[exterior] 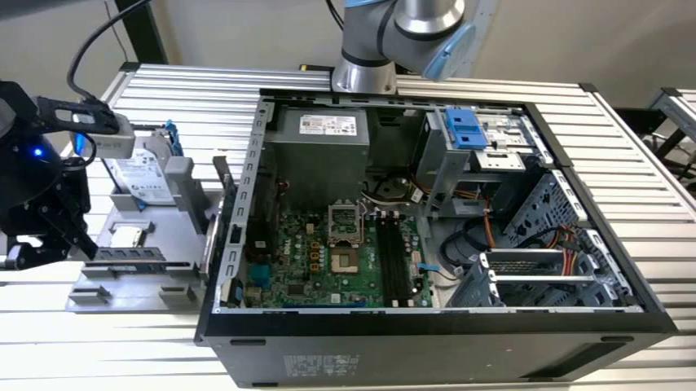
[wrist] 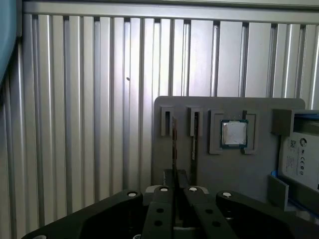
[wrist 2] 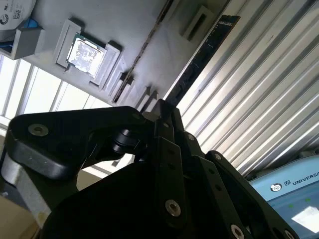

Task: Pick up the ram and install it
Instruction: 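Pick up the ram and move it above insertion slot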

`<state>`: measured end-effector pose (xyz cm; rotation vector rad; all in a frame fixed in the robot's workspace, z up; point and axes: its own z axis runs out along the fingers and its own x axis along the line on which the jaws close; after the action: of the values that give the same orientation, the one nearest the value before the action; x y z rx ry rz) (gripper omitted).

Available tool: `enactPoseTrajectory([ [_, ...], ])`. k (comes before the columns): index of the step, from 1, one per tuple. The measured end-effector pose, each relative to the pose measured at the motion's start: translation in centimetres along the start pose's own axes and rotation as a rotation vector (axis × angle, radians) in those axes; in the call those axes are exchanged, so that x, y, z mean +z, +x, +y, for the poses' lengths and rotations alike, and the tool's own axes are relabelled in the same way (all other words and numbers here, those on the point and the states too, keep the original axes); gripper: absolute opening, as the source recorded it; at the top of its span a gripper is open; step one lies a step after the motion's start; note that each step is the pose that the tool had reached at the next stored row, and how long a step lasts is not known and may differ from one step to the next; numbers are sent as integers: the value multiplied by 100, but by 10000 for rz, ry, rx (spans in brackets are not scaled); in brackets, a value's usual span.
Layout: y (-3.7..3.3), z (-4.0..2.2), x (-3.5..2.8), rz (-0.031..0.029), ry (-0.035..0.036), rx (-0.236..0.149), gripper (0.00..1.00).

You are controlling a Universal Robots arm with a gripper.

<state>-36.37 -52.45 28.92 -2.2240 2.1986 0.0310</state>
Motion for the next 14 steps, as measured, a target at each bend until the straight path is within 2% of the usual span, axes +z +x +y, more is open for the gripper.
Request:
enactPoseTrajectory([
  [14,-150,-1,-93,0,27,5,0],
])
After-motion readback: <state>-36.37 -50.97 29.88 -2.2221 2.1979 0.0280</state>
